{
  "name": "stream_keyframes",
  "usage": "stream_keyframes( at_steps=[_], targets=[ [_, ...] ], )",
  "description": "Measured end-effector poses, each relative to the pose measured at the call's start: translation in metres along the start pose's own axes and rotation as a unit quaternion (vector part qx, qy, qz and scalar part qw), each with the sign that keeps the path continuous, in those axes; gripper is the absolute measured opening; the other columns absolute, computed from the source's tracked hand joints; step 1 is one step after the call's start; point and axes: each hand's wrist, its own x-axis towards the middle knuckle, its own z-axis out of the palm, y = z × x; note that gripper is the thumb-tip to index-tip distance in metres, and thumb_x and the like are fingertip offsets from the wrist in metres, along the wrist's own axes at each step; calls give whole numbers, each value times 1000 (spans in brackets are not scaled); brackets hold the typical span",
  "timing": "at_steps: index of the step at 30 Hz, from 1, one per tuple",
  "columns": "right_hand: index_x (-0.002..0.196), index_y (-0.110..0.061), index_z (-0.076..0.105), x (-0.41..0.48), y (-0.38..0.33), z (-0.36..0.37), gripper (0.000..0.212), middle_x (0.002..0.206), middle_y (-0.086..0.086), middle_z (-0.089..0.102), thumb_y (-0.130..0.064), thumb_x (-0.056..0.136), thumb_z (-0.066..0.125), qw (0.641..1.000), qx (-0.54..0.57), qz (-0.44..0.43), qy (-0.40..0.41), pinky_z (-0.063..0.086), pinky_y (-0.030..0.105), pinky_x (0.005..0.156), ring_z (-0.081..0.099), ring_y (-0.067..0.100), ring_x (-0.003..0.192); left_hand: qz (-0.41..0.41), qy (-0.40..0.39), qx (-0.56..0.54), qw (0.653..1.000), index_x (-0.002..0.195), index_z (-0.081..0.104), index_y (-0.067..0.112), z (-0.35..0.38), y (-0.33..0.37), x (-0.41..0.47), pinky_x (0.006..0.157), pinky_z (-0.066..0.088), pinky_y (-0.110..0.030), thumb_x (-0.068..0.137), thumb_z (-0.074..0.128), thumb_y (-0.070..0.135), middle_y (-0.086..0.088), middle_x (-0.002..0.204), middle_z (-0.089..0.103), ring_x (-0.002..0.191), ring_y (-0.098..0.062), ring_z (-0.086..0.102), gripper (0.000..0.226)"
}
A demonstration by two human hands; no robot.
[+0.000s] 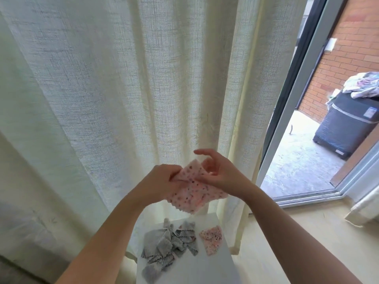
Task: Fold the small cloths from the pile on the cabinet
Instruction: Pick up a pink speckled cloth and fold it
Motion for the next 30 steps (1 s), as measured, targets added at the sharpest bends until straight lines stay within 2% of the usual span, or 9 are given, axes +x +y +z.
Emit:
stream_keyframes(
  at_steps=[3,5,7,10,14,18,24,26,30],
  targets=[
    [103,-11,68,-5,15,-10,29,94,11,69,-26,81,76,994,-68,76,-31,58,46,82,68,27,87,-4,50,-62,997,81,64,11,7,-11,5,55,47,-22,88,66,17,-11,75,66,59,-8,56,10],
    [87,-6,67,-10,26,-13,29,79,8,66,-32,77,77,991,-88,95,-19,55,47,74,63,22,72,-5,56,-85,995,80,65,17,11,-20,4,59,48,-25,86,68,12,-4,71,64,60,-9,56,9],
    [77,-14,62,-12,31,-12,18,71,-5,59,-22,80,77,992,-91,84,-1,49,35,65,54,8,65,5,42,-97,994,86,65,25,18,-21,1,62,53,-25,84,71,9,6,76,68,67,-7,63,17],
    [70,-28,54,-13,33,-10,28,63,-19,55,-15,81,76,992,-99,73,13,42,21,58,47,0,60,25,51,-124,991,100,65,24,34,-10,0,62,54,-18,80,74,4,16,86,70,76,-3,67,29],
    [77,-22,58,-23,41,-20,19,68,-14,57,-17,83,75,995,-76,65,16,44,22,61,50,2,65,32,113,-109,987,83,68,24,52,4,6,53,42,-10,82,67,4,18,67,66,61,-1,60,20],
    [87,-8,65,-43,48,-43,13,77,-3,62,-15,84,76,996,30,72,46,50,21,68,59,7,74,24,94,-134,986,84,69,30,71,22,18,57,45,-10,85,68,6,12,74,69,67,-1,62,24],
    [82,-12,59,-84,72,-102,16,78,4,61,-9,84,75,986,102,94,94,50,29,72,58,14,78,36,103,-158,981,83,69,34,122,75,45,59,43,-7,90,65,17,21,72,69,69,3,62,19],
    [80,-17,59,-105,80,-130,16,73,-4,59,-15,83,75,982,121,89,113,46,23,68,55,12,75,35,102,-182,977,82,70,32,149,100,55,61,44,-9,91,64,15,18,73,70,70,2,62,20],
    [87,-17,70,-154,97,-192,8,78,-6,67,-25,86,71,970,144,117,160,52,28,71,62,10,78,-49,158,-298,940,83,72,22,219,154,80,58,49,-15,89,67,16,10,69,69,68,-4,62,10]
  ],
)
